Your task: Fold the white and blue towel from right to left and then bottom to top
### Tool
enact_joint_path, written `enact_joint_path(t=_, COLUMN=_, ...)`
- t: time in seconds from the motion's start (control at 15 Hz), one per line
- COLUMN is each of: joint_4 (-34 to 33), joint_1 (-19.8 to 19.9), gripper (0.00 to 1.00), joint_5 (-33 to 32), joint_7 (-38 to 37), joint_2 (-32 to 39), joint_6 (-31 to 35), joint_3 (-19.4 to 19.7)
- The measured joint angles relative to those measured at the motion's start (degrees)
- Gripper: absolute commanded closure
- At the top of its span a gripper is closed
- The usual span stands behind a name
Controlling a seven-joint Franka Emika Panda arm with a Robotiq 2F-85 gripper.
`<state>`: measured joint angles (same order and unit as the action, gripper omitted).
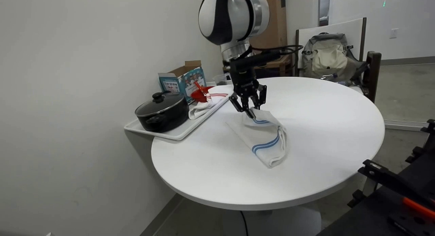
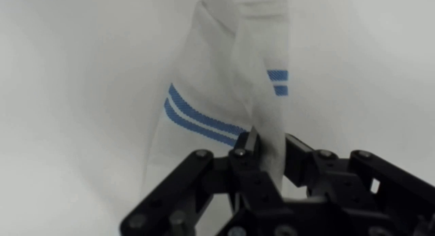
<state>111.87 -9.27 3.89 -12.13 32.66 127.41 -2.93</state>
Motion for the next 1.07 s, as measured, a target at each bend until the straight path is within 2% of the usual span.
enact_joint_path(t=0.2, joint_4=-0.3, joint_1=-2.9, gripper=0.92, joint_5=-5.5, joint_7=0.0, joint_2=1.9, joint_6=-4.8, joint_3=0.1)
enact_joint_path(t=0.47, joint_4=-1.5, joint_1=-4.3, gripper=0.92, joint_5=-12.9, joint_7=0.6, joint_2=3.2, joint_6=-10.7, joint_3=0.3)
enact_joint_path(t=0.87, joint_4=-1.8, joint_1=-6.2, gripper=0.91, joint_5=-18.9, joint_7=2.7, joint_2=3.3, joint_6=-14.3, joint_3=-0.6)
enact_joint_path(t=0.93, joint_4=-1.8, joint_1=-6.6, gripper=0.63, joint_5=-19.5, joint_7=3.0, joint_2=3.3, joint_6=-14.4, joint_3=-0.8)
enact_joint_path(t=1.07, joint_4=-1.7, joint_1=-7.3, gripper=0.55, joint_5=-20.6, joint_7=3.2, joint_2=3.3, joint_6=-14.5, joint_3=-1.3)
